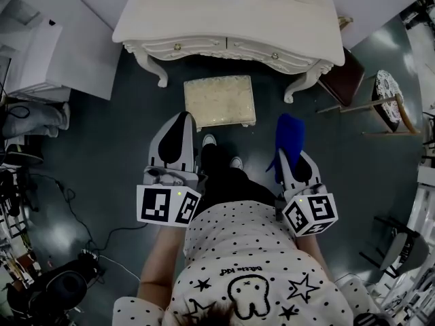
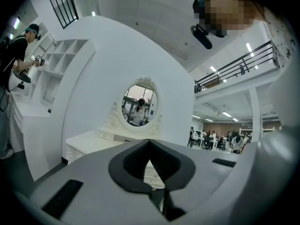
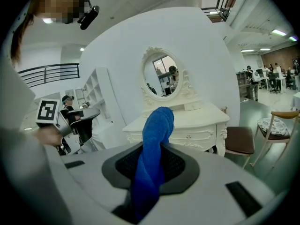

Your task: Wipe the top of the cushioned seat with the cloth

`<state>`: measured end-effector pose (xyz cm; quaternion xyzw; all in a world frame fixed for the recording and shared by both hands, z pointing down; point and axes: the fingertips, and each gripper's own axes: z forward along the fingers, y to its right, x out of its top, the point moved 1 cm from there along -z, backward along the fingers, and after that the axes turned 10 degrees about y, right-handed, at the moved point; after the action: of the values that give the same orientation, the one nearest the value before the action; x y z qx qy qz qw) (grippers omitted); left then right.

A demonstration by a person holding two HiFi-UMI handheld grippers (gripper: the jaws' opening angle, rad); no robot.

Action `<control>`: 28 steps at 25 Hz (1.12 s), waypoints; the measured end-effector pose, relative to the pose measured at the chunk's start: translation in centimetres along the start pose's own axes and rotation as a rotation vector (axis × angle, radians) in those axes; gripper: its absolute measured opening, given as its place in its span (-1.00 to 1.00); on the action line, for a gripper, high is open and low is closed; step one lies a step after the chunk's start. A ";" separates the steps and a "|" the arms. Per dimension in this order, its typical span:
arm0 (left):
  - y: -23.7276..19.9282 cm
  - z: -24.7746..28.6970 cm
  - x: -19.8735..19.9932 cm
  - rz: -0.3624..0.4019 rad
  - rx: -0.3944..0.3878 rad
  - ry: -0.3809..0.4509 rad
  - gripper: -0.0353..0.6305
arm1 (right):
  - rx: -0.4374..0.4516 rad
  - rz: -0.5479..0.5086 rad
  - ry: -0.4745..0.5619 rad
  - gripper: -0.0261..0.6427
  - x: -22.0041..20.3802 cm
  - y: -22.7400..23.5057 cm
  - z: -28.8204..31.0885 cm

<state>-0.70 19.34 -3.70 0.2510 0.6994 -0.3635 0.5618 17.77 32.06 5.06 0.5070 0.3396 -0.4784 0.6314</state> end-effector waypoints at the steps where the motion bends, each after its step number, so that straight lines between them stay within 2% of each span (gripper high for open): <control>1: -0.4 0.4 -0.2 -0.005 -0.003 -0.005 -0.90 | -0.004 0.003 -0.007 -0.66 -0.1 0.0 0.4; 8: -5.7 3.7 -1.3 0.004 -0.023 -0.049 -0.90 | -0.027 0.016 -0.053 -0.66 -0.4 -1.8 5.0; 18: -15.0 9.3 -1.7 0.007 -0.037 -0.083 -0.90 | -0.103 0.024 -0.040 -0.66 1.2 -4.6 12.5; 24: -17.3 11.1 -4.1 -0.021 -0.058 -0.130 -0.90 | -0.176 0.025 -0.059 -0.66 0.4 -4.1 14.0; 28: -18.0 11.2 -6.3 -0.041 -0.064 -0.167 -0.90 | -0.182 0.016 -0.113 -0.66 -1.3 -3.8 14.7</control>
<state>-6.06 -0.17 5.26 0.1876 0.6662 -0.3720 0.6185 12.97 18.11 8.82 0.4226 0.3416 -0.4684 0.6967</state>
